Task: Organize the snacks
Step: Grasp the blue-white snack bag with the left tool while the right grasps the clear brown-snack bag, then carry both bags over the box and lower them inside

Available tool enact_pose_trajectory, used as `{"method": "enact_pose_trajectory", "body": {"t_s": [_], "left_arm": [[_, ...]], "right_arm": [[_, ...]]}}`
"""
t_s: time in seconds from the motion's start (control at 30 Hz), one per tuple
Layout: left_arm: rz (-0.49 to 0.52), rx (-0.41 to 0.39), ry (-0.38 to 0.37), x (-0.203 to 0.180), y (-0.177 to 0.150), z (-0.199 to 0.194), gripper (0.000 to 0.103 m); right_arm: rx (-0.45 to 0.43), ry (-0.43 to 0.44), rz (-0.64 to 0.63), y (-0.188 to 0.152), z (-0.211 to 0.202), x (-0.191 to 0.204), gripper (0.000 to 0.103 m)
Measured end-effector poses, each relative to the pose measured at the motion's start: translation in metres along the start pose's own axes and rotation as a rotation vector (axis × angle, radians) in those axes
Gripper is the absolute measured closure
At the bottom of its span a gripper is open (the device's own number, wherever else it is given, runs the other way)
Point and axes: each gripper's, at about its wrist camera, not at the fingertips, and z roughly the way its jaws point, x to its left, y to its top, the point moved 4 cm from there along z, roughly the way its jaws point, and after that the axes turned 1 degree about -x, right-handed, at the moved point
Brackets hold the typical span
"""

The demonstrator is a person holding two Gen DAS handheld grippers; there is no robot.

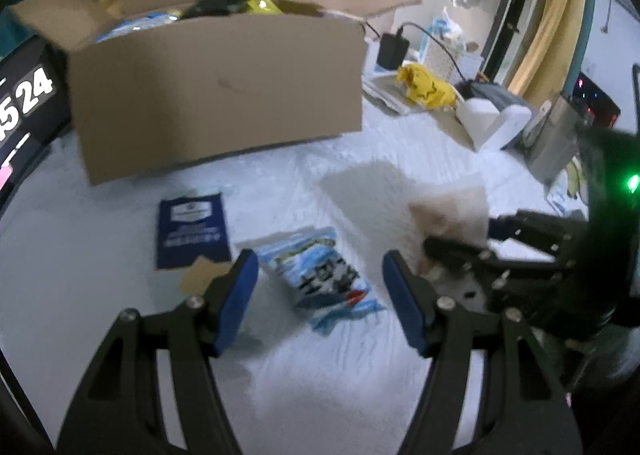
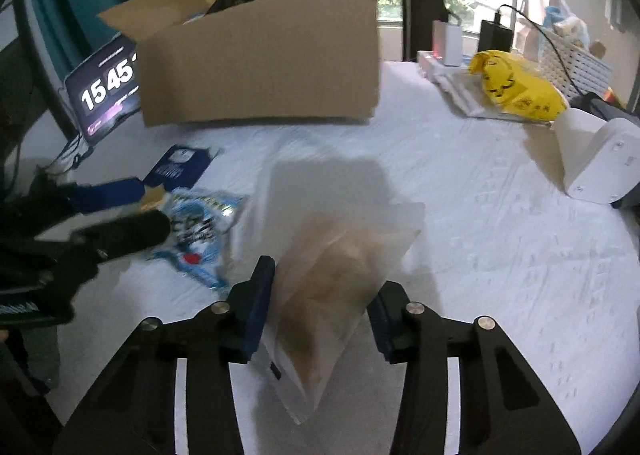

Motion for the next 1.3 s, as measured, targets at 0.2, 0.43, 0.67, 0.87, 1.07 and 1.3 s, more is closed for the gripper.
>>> {"method": "enact_pose_trajectory", "body": {"t_s": [0.2,0.43,0.67,0.87,1.07,1.3], "left_arm": [[0.056,0.055,0.038,-0.011,0.002,0.031,0.04],[0.089,0.083,0.061,-0.013,0.001,0.044,0.063],[0.084,0.037,0.045,-0.009,0.007,0.021,0.067],[0.096,-0.037,0.033,-0.009,0.027,-0.011,0.067],[0.091,-0.114,0.036,0.002,0.051,-0.038,0.067],[0.068,-0.179,0.047,0.022,0.075,-0.054,0.067]], "right_arm": [[-0.03,-0.008,0.056,0.008,-0.008,-0.034,0.059],[-0.064,0.006,0.075,0.02,-0.014,-0.053,0.062],[-0.102,0.01,0.065,0.038,-0.022,-0.055,0.063],[-0.142,0.012,0.041,0.059,-0.031,-0.051,0.064],[-0.179,0.018,0.003,0.082,-0.037,-0.039,0.064],[-0.22,0.038,-0.072,0.12,-0.037,-0.011,0.064]]}}
